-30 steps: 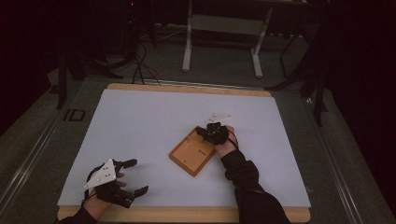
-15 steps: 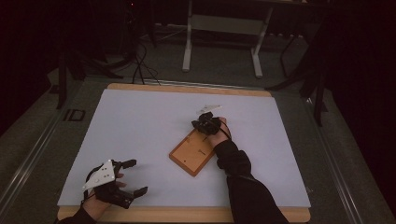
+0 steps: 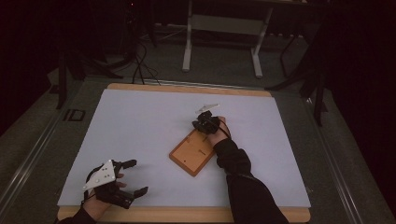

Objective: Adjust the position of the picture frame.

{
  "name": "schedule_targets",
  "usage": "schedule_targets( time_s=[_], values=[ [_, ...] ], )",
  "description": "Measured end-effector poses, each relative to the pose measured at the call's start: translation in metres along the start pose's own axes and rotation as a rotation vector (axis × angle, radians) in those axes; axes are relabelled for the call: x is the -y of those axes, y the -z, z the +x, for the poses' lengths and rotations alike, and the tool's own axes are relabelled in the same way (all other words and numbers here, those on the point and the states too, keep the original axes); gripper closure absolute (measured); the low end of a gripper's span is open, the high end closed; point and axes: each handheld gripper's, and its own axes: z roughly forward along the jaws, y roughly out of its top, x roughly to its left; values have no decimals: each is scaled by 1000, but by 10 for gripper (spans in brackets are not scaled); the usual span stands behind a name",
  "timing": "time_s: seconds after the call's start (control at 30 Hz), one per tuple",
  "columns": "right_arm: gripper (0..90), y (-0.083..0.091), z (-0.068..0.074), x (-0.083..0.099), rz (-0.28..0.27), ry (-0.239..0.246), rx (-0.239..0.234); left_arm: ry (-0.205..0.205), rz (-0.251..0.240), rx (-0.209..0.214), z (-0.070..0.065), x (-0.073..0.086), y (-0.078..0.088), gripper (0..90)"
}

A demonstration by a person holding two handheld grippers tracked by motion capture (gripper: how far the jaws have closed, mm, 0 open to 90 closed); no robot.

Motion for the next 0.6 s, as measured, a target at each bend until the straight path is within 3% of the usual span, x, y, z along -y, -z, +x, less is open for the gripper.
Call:
schedule_targets(
  time_s=[0.6],
  values=[
    [900, 21, -4, 22, -7, -20, 10, 0, 2, 0, 0, 0, -1, 0]
  ],
)
